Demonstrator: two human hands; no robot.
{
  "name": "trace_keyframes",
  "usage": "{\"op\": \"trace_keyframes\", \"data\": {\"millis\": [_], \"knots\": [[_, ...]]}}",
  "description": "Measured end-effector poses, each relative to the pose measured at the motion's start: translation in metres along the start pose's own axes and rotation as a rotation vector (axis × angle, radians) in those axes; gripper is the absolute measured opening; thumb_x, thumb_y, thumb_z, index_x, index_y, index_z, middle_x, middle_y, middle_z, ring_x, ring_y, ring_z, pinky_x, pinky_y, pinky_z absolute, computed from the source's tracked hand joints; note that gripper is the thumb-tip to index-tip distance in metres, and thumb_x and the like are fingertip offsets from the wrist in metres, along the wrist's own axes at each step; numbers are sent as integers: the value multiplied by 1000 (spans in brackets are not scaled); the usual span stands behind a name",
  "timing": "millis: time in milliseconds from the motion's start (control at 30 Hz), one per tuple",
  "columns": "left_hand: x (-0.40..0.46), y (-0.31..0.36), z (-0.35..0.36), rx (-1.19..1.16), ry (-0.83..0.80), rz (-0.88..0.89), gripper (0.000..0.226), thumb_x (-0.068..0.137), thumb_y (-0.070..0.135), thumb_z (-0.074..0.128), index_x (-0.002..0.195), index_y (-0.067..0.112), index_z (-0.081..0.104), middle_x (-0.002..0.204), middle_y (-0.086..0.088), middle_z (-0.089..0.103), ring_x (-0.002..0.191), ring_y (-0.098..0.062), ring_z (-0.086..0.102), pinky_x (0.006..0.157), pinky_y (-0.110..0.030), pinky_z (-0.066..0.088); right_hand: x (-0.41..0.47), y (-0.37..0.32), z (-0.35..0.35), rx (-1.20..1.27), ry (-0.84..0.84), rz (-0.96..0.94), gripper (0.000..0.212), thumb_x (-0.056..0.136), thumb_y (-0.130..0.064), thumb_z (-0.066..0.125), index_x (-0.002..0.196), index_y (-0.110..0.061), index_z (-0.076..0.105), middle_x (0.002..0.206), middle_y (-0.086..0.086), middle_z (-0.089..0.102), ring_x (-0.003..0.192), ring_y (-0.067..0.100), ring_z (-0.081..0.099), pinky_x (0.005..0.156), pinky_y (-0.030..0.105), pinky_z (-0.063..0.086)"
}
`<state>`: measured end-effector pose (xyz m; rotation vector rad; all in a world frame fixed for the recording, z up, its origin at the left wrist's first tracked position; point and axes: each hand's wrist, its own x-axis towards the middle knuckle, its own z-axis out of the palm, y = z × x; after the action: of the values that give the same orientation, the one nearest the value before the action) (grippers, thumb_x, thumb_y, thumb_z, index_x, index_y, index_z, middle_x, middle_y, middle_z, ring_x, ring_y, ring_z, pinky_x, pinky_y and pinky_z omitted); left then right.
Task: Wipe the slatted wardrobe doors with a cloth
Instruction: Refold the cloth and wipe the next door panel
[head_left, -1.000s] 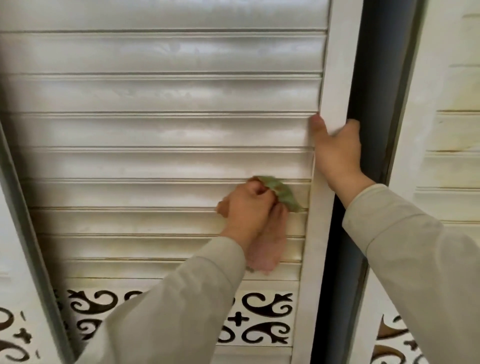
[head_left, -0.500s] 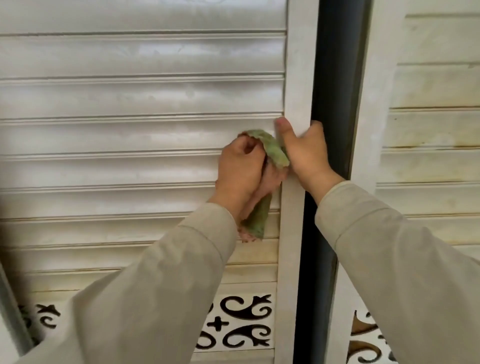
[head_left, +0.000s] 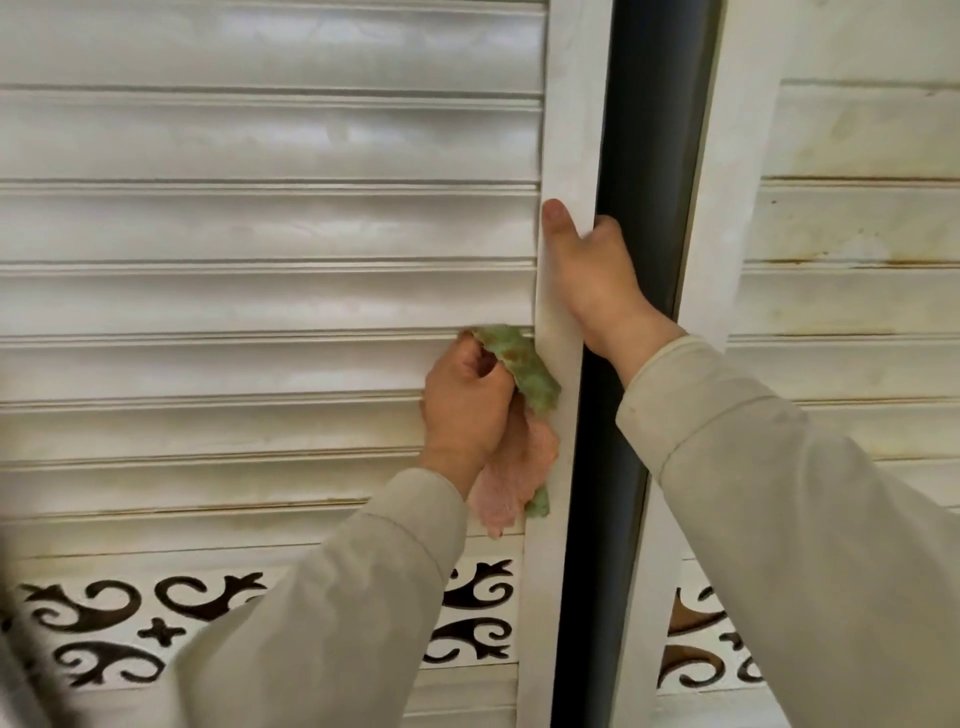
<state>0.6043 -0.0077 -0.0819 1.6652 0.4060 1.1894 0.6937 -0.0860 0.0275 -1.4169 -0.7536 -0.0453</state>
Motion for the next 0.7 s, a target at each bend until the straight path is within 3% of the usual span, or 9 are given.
{"op": "trace_keyframes", "data": {"millis": [133, 233, 300, 367, 433, 500, 567, 633, 700], "knots": [[-26, -31, -7, 114, -37, -85, 8, 84, 25, 66, 79, 25, 71, 73, 11, 73, 74, -13, 69, 76, -44, 59, -4, -2, 0, 0, 6, 6, 66, 96, -53, 52, 144, -12, 35, 128, 0, 55, 113, 17, 55, 91, 30, 44], [-27, -43, -17, 67, -60, -149, 9, 77, 33, 66, 73, 26, 72, 71, 5, 73, 71, -19, 69, 72, -52, 59, -6, -3, 0, 0, 5, 4, 60, 97, -51, 53, 140, -13, 39, 118, -4, 56, 104, 13, 56, 82, 25, 44], [-23, -43, -28, 83, 10, -169, 13, 75, 36, 66, 71, 25, 72, 66, 5, 71, 67, -18, 67, 72, -47, 60, -6, -3, 0, 4, 11, 1, 56, 97, -51, 53, 138, -14, 40, 111, -7, 55, 97, 9, 55, 76, 22, 42], [-21, -44, -53, 101, 192, -163, 15, 80, 28, 68, 66, 22, 71, 58, 10, 67, 58, -6, 58, 65, -31, 53, -7, -4, 1, 9, 16, 7, 55, 97, -51, 53, 137, -16, 40, 111, -7, 54, 96, 9, 54, 77, 23, 41], [-16, -44, -90, 30, 462, -176, 20, 85, 19, 64, 65, 18, 68, 54, 11, 59, 54, -1, 48, 62, -26, 44, -7, -2, 2, 12, 21, 2, 55, 97, -51, 53, 137, -16, 40, 110, -8, 54, 96, 8, 54, 73, 20, 41], [-9, -41, -123, -234, 739, -213, 22, 87, 11, 53, 69, 15, 65, 60, 4, 58, 54, -8, 51, 58, -28, 45, -8, -1, 3, 10, 25, -4, 57, 97, -51, 53, 139, -16, 39, 114, -7, 54, 97, 8, 53, 70, 18, 40], [-7, -34, -129, -561, 864, -279, 22, 90, 8, 45, 80, 10, 64, 70, -8, 62, 55, -19, 61, 50, -27, 52, -8, 0, 5, 11, 18, -8, 59, 97, -51, 52, 141, -15, 37, 119, -5, 54, 100, 9, 54, 74, 19, 42], [-10, -27, -111, -748, 784, -296, 24, 91, 10, 42, 85, 14, 65, 79, -14, 61, 65, -28, 62, 50, -31, 55, -8, -1, 7, 10, 13, -10, 61, 98, -51, 51, 143, -14, 35, 122, -4, 54, 106, 13, 54, 84, 25, 42], [-21, -26, -77, -694, 565, -322, 22, 91, 13, 45, 84, 19, 66, 76, -10, 57, 65, -24, 57, 50, -29, 54, -8, 0, 7, 10, 10, -16, 60, 98, -50, 51, 142, -13, 35, 121, -4, 54, 107, 13, 54, 86, 27, 42]]}}
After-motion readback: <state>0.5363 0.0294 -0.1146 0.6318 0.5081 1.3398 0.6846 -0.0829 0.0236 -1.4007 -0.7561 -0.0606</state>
